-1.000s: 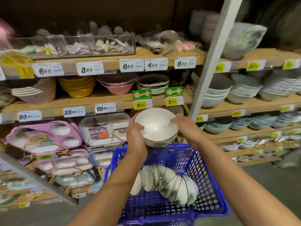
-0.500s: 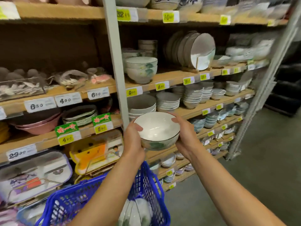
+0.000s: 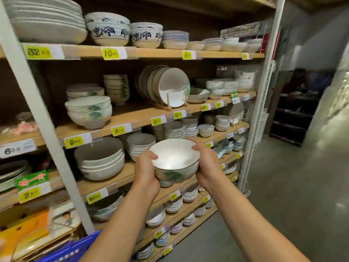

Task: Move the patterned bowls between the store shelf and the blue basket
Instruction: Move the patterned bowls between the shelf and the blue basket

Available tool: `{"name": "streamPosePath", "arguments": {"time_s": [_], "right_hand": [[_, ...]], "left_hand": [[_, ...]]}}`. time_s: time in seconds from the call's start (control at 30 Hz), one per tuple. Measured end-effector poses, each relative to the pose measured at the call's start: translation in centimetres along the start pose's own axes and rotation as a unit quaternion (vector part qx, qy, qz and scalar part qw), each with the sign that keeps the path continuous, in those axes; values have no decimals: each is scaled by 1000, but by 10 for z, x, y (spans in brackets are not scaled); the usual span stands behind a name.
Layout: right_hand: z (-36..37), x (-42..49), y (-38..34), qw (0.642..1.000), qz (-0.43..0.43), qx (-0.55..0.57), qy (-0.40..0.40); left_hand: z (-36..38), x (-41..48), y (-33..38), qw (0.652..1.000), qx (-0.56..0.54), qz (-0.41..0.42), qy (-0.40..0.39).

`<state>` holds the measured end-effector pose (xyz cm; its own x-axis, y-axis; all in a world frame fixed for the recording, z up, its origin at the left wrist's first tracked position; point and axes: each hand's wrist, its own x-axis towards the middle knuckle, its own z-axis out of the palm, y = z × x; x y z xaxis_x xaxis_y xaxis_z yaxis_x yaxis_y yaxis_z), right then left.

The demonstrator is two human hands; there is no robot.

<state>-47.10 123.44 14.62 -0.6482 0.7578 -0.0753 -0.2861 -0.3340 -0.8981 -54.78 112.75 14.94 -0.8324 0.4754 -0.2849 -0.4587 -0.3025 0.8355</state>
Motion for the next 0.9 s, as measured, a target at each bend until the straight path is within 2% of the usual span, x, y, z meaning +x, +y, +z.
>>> {"name": "streamPosePath", "arguments": {"time_s": [0.17,0.43,0.63,0.9], "right_hand": [[-2,40,-14,1000,-19,20,-13],[29,126,-28,999,-31,-6,-31],[74,189,-33,998,-6,16,-53],[133,258,-28,997,13,26,-74]], "left_hand": [[29,33,10,1000,2,17,-22],[55,109,42,999,-4,48,-9],[60,162,80,997,-38,63,16],[64,218,125,985,-49,146,80]]}}
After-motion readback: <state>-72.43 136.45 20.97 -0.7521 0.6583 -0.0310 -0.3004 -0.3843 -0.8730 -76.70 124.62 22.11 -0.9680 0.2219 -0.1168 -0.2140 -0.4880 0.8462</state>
